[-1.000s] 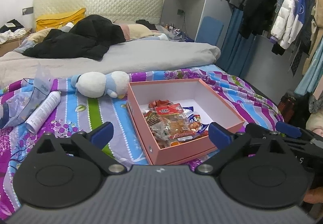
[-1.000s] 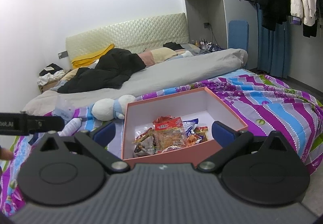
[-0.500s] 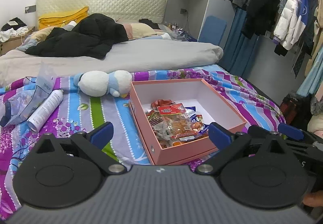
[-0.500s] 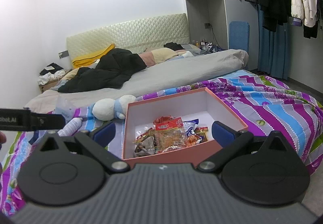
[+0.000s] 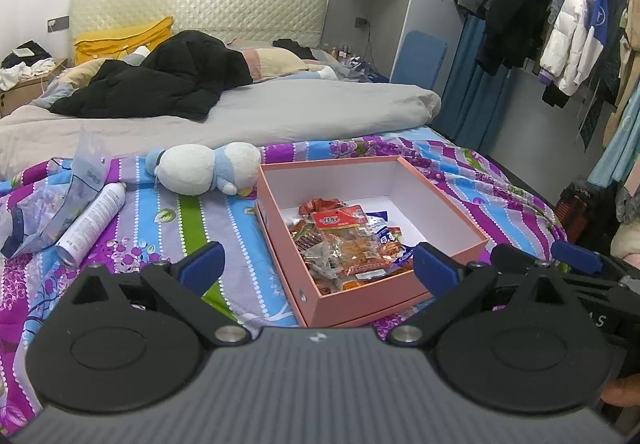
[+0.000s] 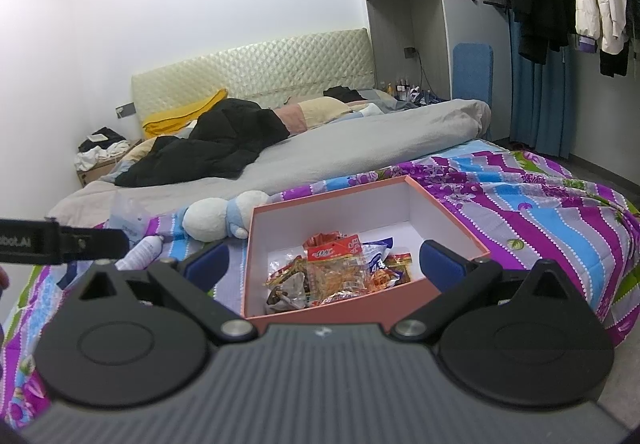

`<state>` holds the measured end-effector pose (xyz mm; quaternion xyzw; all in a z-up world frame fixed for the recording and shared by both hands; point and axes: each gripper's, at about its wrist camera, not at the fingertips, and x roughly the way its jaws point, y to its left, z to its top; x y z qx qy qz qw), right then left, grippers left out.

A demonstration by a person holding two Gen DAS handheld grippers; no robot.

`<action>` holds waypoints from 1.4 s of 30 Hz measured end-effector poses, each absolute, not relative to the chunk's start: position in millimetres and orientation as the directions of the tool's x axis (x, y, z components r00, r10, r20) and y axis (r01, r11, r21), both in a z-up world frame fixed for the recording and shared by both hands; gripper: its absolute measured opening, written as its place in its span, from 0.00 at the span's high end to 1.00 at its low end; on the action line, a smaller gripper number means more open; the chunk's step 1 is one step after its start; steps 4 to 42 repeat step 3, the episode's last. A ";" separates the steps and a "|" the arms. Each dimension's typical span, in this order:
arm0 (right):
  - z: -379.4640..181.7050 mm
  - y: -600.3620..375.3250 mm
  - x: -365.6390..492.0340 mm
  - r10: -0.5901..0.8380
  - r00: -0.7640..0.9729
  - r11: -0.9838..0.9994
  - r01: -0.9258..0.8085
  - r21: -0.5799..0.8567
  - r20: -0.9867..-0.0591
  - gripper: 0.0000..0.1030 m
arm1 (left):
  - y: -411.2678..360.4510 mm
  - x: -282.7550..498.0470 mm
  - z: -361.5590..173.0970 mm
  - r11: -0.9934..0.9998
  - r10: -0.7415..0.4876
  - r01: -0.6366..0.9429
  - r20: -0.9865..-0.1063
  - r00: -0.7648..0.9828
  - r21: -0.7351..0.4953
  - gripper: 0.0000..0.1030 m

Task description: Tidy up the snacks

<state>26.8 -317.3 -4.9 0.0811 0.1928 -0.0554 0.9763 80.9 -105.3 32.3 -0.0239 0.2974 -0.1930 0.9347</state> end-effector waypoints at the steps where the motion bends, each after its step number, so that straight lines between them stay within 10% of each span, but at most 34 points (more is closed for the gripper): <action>1: -4.8 -317.1 26.7 -0.077 0.920 0.981 0.139 0.137 -0.385 0.00 | -105.0 80.9 32.3 0.924 -0.375 0.346 -0.547 0.749 -0.160 0.01; 42: -4.9 -317.1 26.7 -0.077 0.920 0.981 0.139 0.137 -0.385 0.00 | -104.8 80.8 32.3 0.923 -0.377 0.348 -0.546 0.748 -0.161 0.01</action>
